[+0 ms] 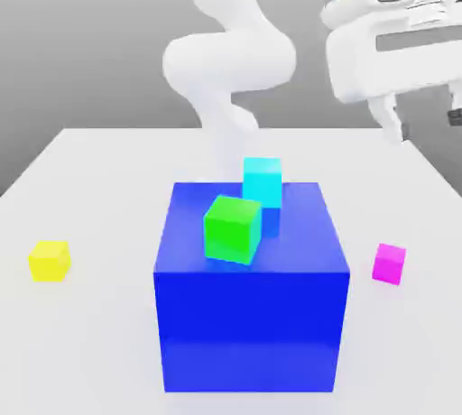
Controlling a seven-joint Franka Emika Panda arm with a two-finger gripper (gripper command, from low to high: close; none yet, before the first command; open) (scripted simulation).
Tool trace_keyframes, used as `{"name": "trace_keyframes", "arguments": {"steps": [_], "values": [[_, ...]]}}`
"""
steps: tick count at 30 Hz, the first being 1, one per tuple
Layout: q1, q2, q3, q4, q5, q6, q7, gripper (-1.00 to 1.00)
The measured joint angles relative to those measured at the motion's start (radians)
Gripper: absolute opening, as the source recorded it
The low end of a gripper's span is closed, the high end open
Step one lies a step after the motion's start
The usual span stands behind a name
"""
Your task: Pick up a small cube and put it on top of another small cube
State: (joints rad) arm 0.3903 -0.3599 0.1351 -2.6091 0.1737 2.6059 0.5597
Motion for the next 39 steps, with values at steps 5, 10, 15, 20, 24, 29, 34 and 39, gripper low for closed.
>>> {"name": "trace_keyframes", "arguments": {"steps": [5, 10, 15, 20, 24, 29, 34, 39], "values": [[0.089, 0.123, 0.073, -0.088, 0.012, 0.089, -0.040, 0.00], [0.155, 0.246, 0.157, -0.177, -0.029, 0.181, -0.043, 0.00], [0.241, 0.382, 0.185, -0.247, -0.202, 0.281, 0.051, 0.00], [0.361, 0.560, -0.004, -0.219, -0.404, 0.419, 0.194, 0.00], [0.417, 0.626, -0.068, -0.206, -0.440, 0.473, 0.224, -1.00], [0.424, 0.630, -0.076, -0.205, -0.446, 0.476, 0.230, -1.00], [0.346, 0.474, 0.038, -0.238, -0.297, 0.353, 0.116, -1.00], [0.321, 0.321, 0.007, -0.216, -0.151, 0.181, -0.090, -1.00]]}}
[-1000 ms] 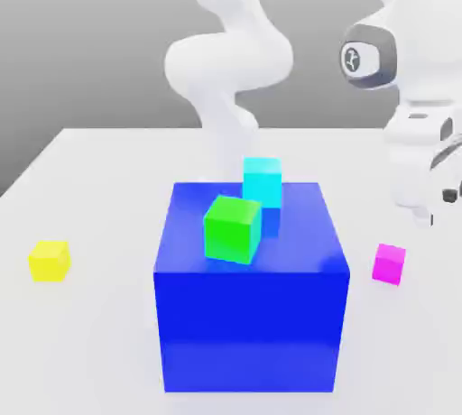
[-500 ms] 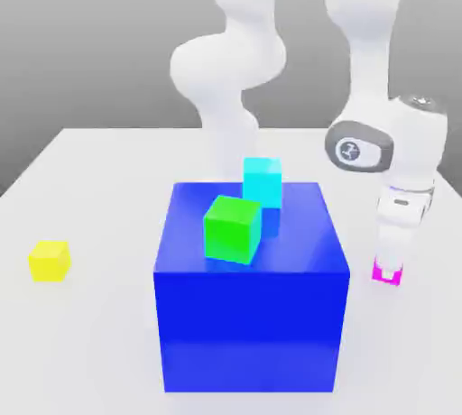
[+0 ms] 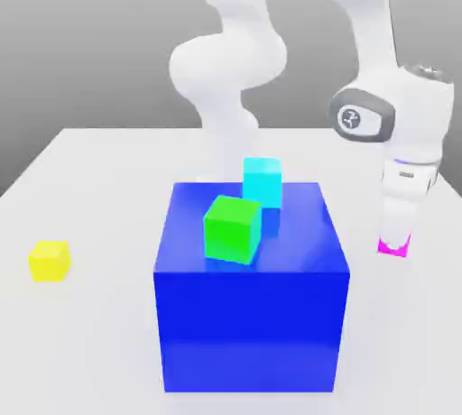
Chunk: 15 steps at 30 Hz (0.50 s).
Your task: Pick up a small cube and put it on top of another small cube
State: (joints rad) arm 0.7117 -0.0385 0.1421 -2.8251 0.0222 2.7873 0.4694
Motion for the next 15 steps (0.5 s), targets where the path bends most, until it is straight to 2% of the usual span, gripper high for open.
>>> {"name": "trace_keyframes", "arguments": {"steps": [6, 15], "values": [[-0.110, -0.133, -0.135, 0.120, -0.002, -0.252, -0.294, -1.00], [-0.292, -0.329, -0.363, 0.306, -0.110, -0.629, -0.672, -1.00]]}}
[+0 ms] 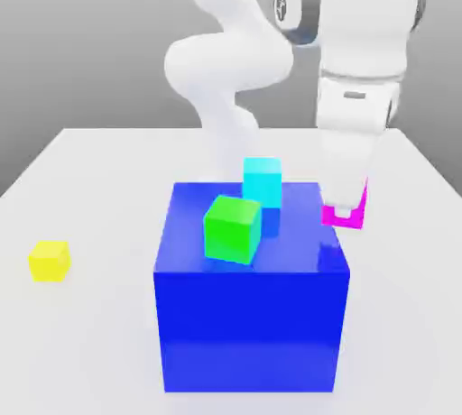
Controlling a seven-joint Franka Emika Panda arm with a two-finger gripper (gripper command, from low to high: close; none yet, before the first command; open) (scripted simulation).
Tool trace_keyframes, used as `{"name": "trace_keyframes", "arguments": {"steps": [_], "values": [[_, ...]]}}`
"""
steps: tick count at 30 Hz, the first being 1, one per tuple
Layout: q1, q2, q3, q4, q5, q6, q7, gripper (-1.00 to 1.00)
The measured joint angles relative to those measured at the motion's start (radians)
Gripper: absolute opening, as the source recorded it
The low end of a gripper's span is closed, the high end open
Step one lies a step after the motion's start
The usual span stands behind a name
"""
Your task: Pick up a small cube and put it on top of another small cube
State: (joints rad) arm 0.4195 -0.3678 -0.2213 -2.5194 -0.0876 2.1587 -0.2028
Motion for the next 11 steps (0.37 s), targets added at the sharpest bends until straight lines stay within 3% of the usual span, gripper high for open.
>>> {"name": "trace_keyframes", "arguments": {"steps": [3, 7, 8, 11], "values": [[-0.059, -0.060, -0.067, 0.052, -0.042, -0.107, -0.110, -1.00], [-0.077, -0.019, -0.099, -0.017, -0.053, 0.003, -0.145, -1.00], [-0.078, -0.009, -0.103, -0.031, -0.053, 0.026, -0.147, 1.00], [-0.078, -0.009, -0.103, -0.031, -0.053, 0.026, -0.147, 1.00]]}}
